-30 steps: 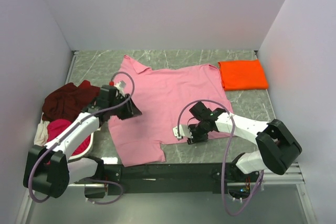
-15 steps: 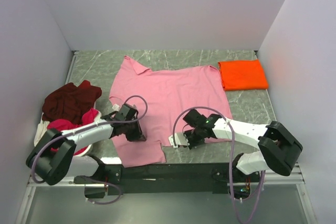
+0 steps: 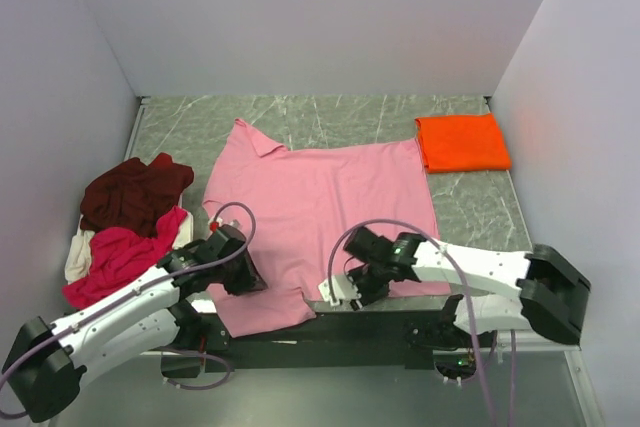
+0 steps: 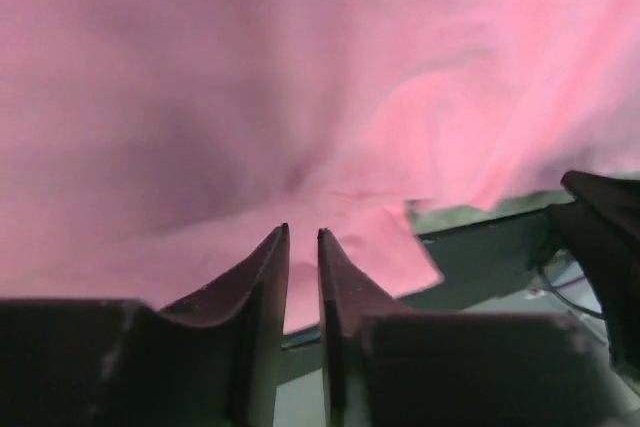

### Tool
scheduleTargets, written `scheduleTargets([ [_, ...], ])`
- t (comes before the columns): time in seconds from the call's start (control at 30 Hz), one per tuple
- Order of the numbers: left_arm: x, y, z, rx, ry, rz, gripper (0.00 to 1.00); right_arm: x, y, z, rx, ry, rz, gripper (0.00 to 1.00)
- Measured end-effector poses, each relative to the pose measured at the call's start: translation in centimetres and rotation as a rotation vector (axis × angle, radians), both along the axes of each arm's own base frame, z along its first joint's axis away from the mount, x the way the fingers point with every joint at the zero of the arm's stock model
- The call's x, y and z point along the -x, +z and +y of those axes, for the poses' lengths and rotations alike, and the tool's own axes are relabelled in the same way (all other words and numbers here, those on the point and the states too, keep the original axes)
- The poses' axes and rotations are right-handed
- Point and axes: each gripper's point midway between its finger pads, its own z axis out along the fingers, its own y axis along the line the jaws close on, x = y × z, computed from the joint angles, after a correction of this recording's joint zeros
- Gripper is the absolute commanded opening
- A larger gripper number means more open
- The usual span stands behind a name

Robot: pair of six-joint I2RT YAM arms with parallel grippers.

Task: Fold and stack the t-shirts
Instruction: Flatten the tshirt out

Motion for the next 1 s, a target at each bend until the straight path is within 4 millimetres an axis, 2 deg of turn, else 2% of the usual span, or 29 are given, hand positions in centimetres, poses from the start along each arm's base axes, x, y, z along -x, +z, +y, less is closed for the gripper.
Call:
scheduleTargets([
  [0.07,-0.6,1.4,-0.2,0.004,-0.016,-0.043,0.4,-1.2,1.4,-0.3,-0.047,-0.078,-0.006,0.46],
  [0.1,-1.2,2.3,-0.5,0.01,-0.018,-0.071,0.53,-2.3,2.3,-0.5,-0.076,-0.134,-0.01,0.47],
  [0.2,-4.1,5.5,-1.3,-0.012,-0.06,-0.191,0.69,-7.2,5.9,-1.1,-0.184,-0.319,-0.047,0.48],
  [0.3,-9.6,8.7,-2.0,-0.026,-0.071,-0.314,0.72,-12.3,9.7,-1.9,-0.285,-0.489,-0.094,0.48],
  [0.37,-14.5,9.8,-0.9,-0.043,-0.03,-0.374,0.72,-14.8,11.7,-2.3,-0.334,-0.571,-0.096,0.48],
  [0.47,-21.8,10.0,2.6,-0.066,0.053,-0.405,0.69,-18.2,13.7,-2.7,-0.396,-0.679,-0.059,0.48],
  [0.67,-37.0,10.7,8.8,-0.078,0.178,-0.474,0.44,-24.0,15.9,-4.3,-0.473,-0.863,0.029,0.47],
  [0.73,-41.1,10.9,10.0,-0.084,0.168,-0.511,0.43,-25.8,16.6,-5.0,-0.5,-0.907,0.045,0.48],
  [0.83,-46.1,10.4,11.1,-0.139,0.08,-0.566,0.41,-27.5,16.6,-5.8,-0.523,-0.957,0.074,0.47],
  [0.93,-48.5,8.9,11.7,-0.226,-0.036,-0.596,0.4,-27.3,16.1,-6.0,-0.518,-0.976,0.099,0.48],
  [1.0,-48.9,7.9,12.2,-0.287,-0.105,-0.601,0.24,-27.1,16.1,-5.9,-0.523,-0.973,0.109,0.48],
])
